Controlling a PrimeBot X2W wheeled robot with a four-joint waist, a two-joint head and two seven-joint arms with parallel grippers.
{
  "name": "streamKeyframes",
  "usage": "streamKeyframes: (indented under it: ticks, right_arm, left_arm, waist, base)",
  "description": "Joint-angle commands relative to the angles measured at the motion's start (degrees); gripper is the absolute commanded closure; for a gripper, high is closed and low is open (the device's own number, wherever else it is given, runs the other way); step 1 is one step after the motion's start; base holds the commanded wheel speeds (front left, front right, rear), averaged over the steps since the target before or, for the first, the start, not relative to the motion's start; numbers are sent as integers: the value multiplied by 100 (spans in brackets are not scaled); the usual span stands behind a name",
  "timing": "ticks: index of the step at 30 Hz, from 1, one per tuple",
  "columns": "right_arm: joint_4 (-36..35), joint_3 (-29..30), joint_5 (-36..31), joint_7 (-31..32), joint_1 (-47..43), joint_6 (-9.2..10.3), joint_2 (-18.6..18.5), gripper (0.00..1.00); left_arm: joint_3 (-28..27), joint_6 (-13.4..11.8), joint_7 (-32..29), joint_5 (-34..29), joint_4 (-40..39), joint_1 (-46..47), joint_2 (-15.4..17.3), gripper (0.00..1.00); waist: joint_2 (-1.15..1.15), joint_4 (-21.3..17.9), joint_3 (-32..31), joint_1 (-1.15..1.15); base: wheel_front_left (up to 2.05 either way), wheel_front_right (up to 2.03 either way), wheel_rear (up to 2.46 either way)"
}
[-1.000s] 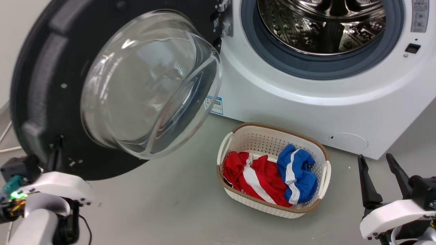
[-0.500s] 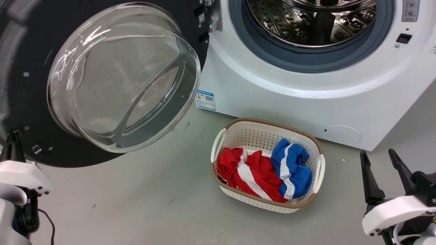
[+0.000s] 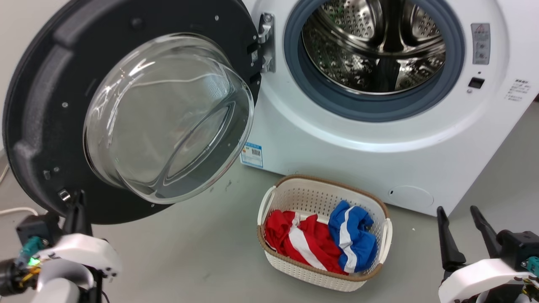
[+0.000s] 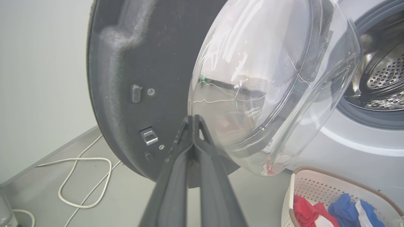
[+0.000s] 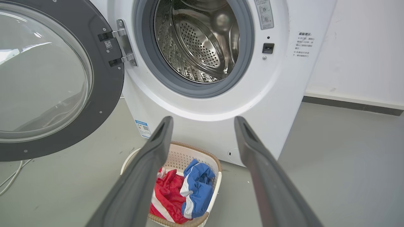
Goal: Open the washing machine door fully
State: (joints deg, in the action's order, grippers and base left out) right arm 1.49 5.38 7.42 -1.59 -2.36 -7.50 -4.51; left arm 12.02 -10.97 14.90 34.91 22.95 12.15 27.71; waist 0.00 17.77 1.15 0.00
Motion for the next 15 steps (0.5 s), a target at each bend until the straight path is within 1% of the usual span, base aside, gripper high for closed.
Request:
streamKeyframes:
  ticks: [1,8,11,15]
  right_arm:
    - [-4,-44,-54,-38,-43,2,43,0]
    - [-39,-86,-153,-10,-122,2,63,0]
    - [-56,-105,-176,-1,-105,2,39,0]
    - [-69,-115,-177,24,-104,2,27,0]
  left_arm:
    - [57,-78,36,-55,-240,-208,-80,100]
    - [559,-222,-118,-369,-1066,-680,-244,100]
    - [778,-212,-188,-461,-1297,-753,-332,100]
    - [1025,-183,-185,-557,-1397,-808,-479,100]
  waist:
    - [0,-53,-160,0]
    - [0,-300,-291,0]
    - [0,-486,-311,0]
    - [0,-793,-331,0]
  base:
    - [0,0,0]
    - [0,0,0]
    - [0,0,0]
    - [0,0,0]
